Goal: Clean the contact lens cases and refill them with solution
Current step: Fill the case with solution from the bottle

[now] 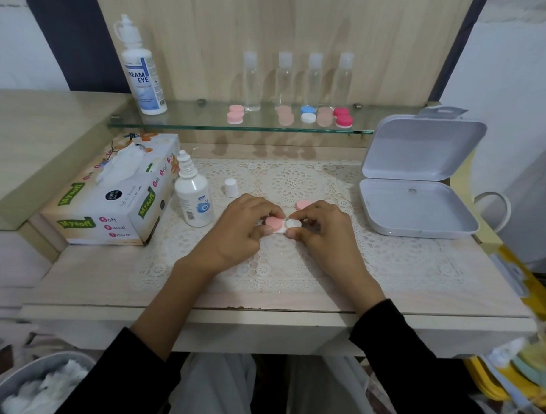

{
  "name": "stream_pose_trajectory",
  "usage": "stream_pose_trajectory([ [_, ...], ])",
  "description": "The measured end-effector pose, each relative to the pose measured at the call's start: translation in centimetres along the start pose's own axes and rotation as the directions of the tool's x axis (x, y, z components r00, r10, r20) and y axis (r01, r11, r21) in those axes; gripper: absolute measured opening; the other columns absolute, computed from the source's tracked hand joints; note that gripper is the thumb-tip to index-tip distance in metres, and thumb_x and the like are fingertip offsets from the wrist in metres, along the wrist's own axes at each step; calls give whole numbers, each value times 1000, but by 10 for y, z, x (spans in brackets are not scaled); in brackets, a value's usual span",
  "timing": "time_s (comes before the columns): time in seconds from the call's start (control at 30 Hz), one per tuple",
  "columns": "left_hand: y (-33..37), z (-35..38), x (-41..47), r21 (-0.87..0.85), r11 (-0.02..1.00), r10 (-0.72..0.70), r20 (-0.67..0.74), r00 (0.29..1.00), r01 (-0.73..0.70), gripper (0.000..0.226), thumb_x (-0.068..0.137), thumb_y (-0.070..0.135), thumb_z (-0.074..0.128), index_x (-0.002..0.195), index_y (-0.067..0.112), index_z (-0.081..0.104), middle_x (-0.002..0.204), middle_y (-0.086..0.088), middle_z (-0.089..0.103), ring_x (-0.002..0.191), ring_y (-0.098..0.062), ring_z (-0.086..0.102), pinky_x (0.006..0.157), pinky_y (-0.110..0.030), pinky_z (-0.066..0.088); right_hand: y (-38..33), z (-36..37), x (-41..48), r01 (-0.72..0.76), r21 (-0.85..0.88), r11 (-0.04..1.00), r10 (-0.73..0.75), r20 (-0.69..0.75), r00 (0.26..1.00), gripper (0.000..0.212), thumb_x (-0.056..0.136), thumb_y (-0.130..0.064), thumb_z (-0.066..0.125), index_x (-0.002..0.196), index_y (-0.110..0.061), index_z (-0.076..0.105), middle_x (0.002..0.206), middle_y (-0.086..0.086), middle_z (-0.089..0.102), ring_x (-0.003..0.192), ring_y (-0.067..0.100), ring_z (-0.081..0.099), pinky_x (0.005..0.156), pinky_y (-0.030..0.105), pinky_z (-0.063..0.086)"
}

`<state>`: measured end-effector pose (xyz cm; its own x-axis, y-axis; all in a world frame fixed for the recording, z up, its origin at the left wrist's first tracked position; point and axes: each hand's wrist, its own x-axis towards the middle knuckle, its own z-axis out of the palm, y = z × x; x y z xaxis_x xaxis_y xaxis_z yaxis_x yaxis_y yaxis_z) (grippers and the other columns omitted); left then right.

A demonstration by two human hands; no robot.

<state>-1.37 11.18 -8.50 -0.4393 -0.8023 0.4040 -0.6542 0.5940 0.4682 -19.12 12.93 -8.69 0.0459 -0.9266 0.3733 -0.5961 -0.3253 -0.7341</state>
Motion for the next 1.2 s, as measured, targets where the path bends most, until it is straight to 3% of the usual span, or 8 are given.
stream_pose_trajectory([
  [0.13,-1,2,-3,-11,1000,-15,-34,999,14,26,84,6,65,108,15,67,104,4,66,99,-16,53,90,-28,40,1,-1,0,-66,55,996,66,9,998,24,72,-14,82,95,-15,76,90,-3,62,90,20,58,82,36,48],
  [0.3,-3,5,-5,-12,1000,-21,-26,999,21,30,82,20,55,109,19,67,105,6,65,101,-15,53,92,-31,39,-1,-4,-4,-161,365,917,198,-67,978,23,79,-16,77,100,-21,71,99,-6,62,86,11,56,77,26,48],
  [0.43,-4,4,-6,-8,1000,-31,-23,999,31,32,83,22,54,112,20,67,105,5,64,101,-16,52,93,-35,40,1,-5,-2,8,-95,995,-26,-187,982,33,92,-10,55,123,-19,64,124,-1,57,111,18,47,92,27,35],
  [0.57,-5,3,-7,-3,999,-35,-32,999,34,32,84,24,54,113,20,67,105,5,64,102,-16,52,95,-37,39,3,-1,-4,18,-450,893,-24,-7,1000,53,90,-14,32,139,-23,50,147,-5,44,130,22,36,94,33,18],
  [0.83,-6,5,-8,14,1000,-22,-50,999,22,29,85,28,57,111,22,67,103,9,63,100,-13,53,94,-40,41,6,1,-6,2,-353,936,-41,-105,994,15,87,-10,61,99,-17,64,98,-5,67,99,21,51,78,30,22],
  [0.97,-4,4,-8,5,1000,-24,-58,998,24,31,84,36,56,110,24,67,101,11,62,99,-11,52,93,-39,41,9,1,-6,22,-299,954,-60,-120,991,17,86,-5,60,97,-18,61,96,-2,63,94,22,53,81,36,33],
  [1.1,-4,4,-8,-2,1000,-25,-49,998,25,38,83,45,52,112,25,66,102,12,62,100,-10,51,94,-38,40,0,0,-10,100,4,995,-99,-86,991,18,92,-5,52,98,-20,61,95,-8,62,94,13,51,80,34,43],
  [1.2,-4,4,-9,-22,999,-28,-51,998,27,36,83,45,53,112,29,65,101,14,61,100,-9,51,95,-38,39,1,2,-9,144,-11,989,-144,-32,989,20,91,-2,55,98,-18,63,95,-11,62,94,9,52,83,38,45],
])
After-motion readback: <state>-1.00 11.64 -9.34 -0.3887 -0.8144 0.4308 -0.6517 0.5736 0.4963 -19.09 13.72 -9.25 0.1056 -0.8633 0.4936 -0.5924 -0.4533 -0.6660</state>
